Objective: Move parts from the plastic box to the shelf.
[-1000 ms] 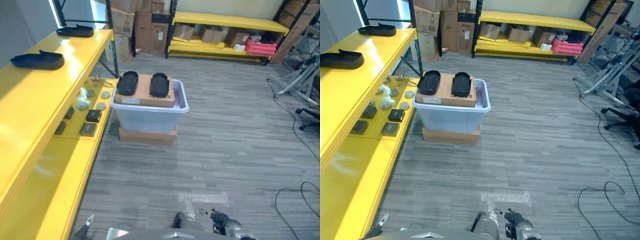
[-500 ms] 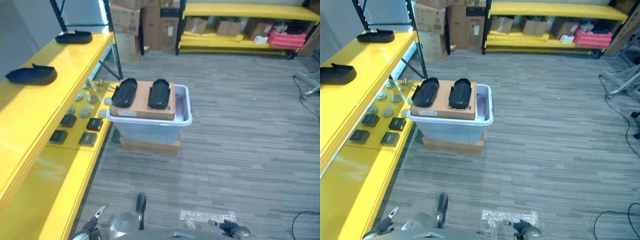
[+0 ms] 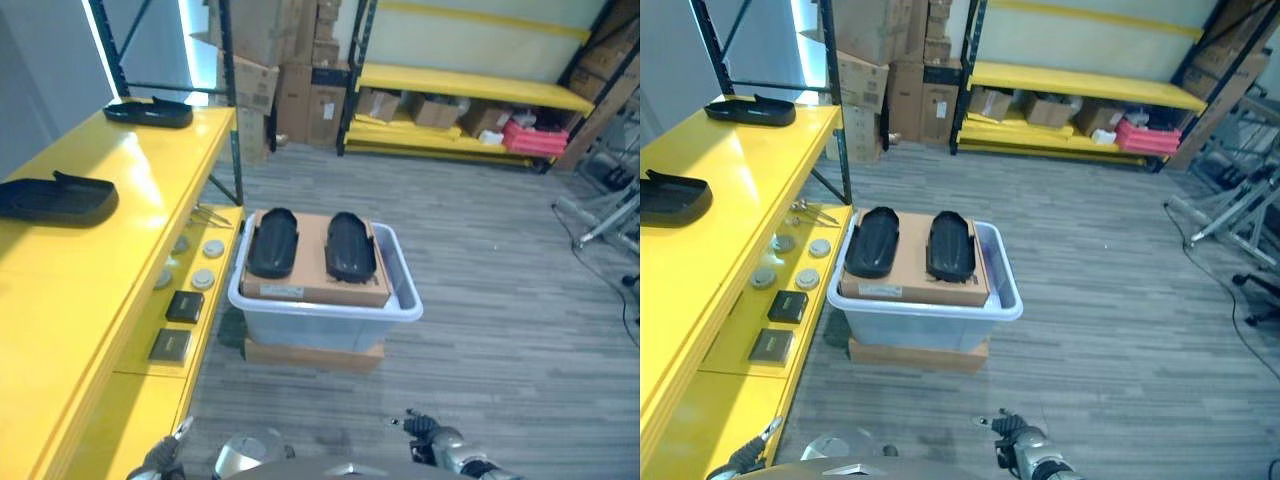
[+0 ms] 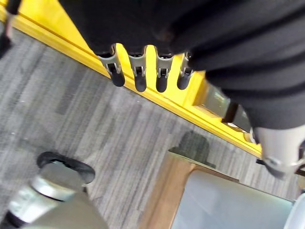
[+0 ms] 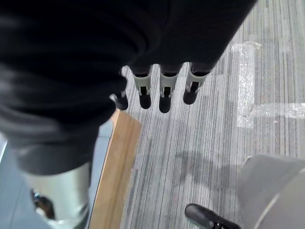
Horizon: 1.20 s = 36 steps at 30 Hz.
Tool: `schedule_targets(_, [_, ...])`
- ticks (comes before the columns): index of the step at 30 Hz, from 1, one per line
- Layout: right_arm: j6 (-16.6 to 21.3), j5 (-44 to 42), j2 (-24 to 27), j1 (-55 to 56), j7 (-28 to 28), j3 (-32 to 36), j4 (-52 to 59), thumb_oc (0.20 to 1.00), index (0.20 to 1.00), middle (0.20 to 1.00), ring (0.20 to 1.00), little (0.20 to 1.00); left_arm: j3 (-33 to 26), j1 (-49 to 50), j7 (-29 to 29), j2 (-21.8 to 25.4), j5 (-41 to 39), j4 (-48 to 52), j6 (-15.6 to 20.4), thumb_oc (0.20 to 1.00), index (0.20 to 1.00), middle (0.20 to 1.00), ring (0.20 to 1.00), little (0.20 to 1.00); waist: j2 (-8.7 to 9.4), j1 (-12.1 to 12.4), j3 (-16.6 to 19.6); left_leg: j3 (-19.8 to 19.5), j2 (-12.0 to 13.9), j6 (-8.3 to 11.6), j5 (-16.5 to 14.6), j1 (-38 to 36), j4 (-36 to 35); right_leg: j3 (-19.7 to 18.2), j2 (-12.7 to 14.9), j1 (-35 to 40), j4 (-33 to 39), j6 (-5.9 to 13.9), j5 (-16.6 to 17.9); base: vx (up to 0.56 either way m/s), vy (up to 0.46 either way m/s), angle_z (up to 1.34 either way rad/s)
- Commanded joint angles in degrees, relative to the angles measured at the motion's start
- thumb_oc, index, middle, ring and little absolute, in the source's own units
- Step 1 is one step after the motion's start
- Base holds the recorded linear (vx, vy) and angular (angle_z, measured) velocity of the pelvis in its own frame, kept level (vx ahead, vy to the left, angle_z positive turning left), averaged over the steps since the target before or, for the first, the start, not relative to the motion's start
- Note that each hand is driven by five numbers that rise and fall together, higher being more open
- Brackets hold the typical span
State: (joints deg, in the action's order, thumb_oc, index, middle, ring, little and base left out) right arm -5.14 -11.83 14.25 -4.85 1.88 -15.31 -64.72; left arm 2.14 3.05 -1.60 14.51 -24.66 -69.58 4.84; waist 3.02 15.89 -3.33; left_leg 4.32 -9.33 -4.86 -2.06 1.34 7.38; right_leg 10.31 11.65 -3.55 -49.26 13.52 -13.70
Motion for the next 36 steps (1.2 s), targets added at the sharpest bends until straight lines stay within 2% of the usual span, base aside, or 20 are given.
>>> schedule_targets(1, [2.0,-2.0,3.2,0.6,1.5,1.3,0.7,1.000,1.000,1.000,1.000,1.000,0.3,-1.5,-0.1,1.1,0.7,-0.1,-1.1,1.000,1.000,1.000,1.000,1.000,-0.47,0.1,-0.5,-0.9,-1.2,-0.57,4.3,3.3,-7.2,5.4,-4.2,6.1,27.4,-2.18,15.0,0.08,-0.072,0.15])
schedule_targets(2, [2.0,-2.3,3.3,0.7,1.5,1.4,0.7,1.000,1.000,1.000,1.000,1.000,0.6,-1.7,-0.1,1.0,0.7,-0.2,-1.1,1.000,1.000,1.000,1.000,1.000,-0.47,0.0,-0.5,-1.1,-1.0,-0.44,4.2,3.2,-7.1,5.3,-4.0,6.0,28.9,-2.43,14.6,0.11,-0.110,0.52])
schedule_targets(3, [2.4,-2.6,3.7,1.0,1.7,1.9,0.7,1.000,1.000,1.000,1.000,1.000,1.5,-2.4,0.2,0.6,-0.1,-0.4,-1.2,1.000,1.000,1.000,1.000,1.000,-0.56,-0.3,-0.5,-2.2,-0.5,-0.16,3.7,2.9,-6.8,4.5,-2.7,5.8,34.8,-3.19,14.0,0.12,-0.113,0.54])
schedule_targets(6, [2.8,-1.3,4.1,1.7,1.1,3.0,0.3,1.000,1.000,1.000,1.000,1.000,2.7,-2.7,0.2,0.0,-0.3,-0.6,-1.5,1.000,1.000,1.000,1.000,1.000,-0.82,-0.9,-0.2,-4.0,0.3,0.34,2.8,1.8,-6.7,1.6,-0.6,5.1,43.9,-3.51,15.4,0.16,-0.125,0.29])
schedule_targets(9, [3.3,0.3,4.0,2.2,0.6,3.7,-0.2,1.000,1.000,1.000,1.000,1.000,2.7,-2.0,0.3,-0.1,0.3,-0.5,-1.0,1.000,1.000,1.000,1.000,1.000,-0.73,-1.3,-0.6,-4.6,1.0,0.27,1.5,0.9,-6.2,-0.4,1.1,3.3,45.1,-2.36,17.9,0.14,-0.116,0.41])
schedule_targets(11, [3.3,0.7,4.3,2.5,0.3,3.4,-0.3,1.000,1.000,1.000,1.000,1.000,2.8,-1.4,0.8,-0.1,-0.3,-0.3,-1.1,1.000,1.000,1.000,1.000,1.000,-0.89,-1.5,-0.5,-5.2,2.1,0.82,1.0,0.1,-6.5,-1.1,1.2,3.7,46.3,-2.49,17.8,0.16,-0.137,0.20])
schedule_targets(14, [3.4,1.2,3.8,2.9,0.4,2.4,-0.4,1.000,1.000,1.000,1.000,1.000,2.6,-0.4,-0.1,-0.6,2.0,-1.5,-0.7,1.000,1.000,1.000,1.000,1.000,-0.04,-1.4,0.2,-5.8,3.9,2.30,0.3,-1.1,-6.8,-0.8,1.6,5.3,49.8,-2.25,18.7,0.23,-0.197,0.38])
schedule_targets(20, [2.2,1.1,3.7,3.5,0.8,2.5,-0.7,1.000,1.000,1.000,1.000,1.000,2.5,0.3,-0.4,-1.1,3.9,-2.4,-1.0,1.000,1.000,1.000,1.000,1.000,0.59,-1.7,1.2,-6.7,6.2,4.28,-0.1,-3.0,-8.0,-0.8,1.0,6.8,52.1,-2.52,18.9,0.14,-0.123,0.38])
schedule_targets(24, [0.0,1.1,4.0,3.9,0.9,2.3,-1.3,1.000,1.000,1.000,1.000,1.000,2.1,0.3,0.6,-1.2,3.9,-2.4,-1.3,1.000,1.000,1.000,1.000,1.000,0.81,-2.1,1.4,-6.6,7.8,5.70,-0.8,-4.1,-7.7,-0.7,0.5,7.7,53.2,-2.78,19.0,0.09,-0.070,0.24])
schedule_targets(29, [-1.1,-0.4,3.8,4.6,0.8,3.1,-3.0,1.000,1.000,1.000,1.000,1.000,1.9,0.1,0.4,-1.4,6.3,-2.7,-2.0,1.000,1.000,1.000,1.000,1.000,0.69,-2.6,1.2,-6.2,8.0,5.76,-1.5,-4.4,-6.7,-0.8,0.8,7.6,52.2,-2.81,18.6,0.03,0.021,0.00])
schedule_targets(32, [-0.1,-1.3,3.1,5.3,-0.1,4.2,-4.3,1.000,1.000,1.000,1.000,1.000,2.2,0.3,0.9,-1.3,6.8,-2.7,-2.2,1.000,1.000,1.000,1.000,1.000,0.33,-3.2,0.9,-5.8,7.4,5.25,-2.0,-4.9,-6.5,-0.7,1.3,7.2,51.1,-2.60,18.3,0.02,0.068,-0.08])
schedule_targets(36, [3.5,-3.8,2.5,6.0,-0.5,5.2,-4.2,1.000,1.000,1.000,1.000,1.000,2.6,0.1,1.6,-1.0,6.4,-2.4,-2.7,1.000,1.000,1.000,1.000,1.000,-0.09,-4.0,0.8,-5.2,6.9,4.74,-2.0,-5.2,-7.0,-0.9,1.5,6.7,50.4,-2.24,18.4,-0.01,0.050,-0.12])
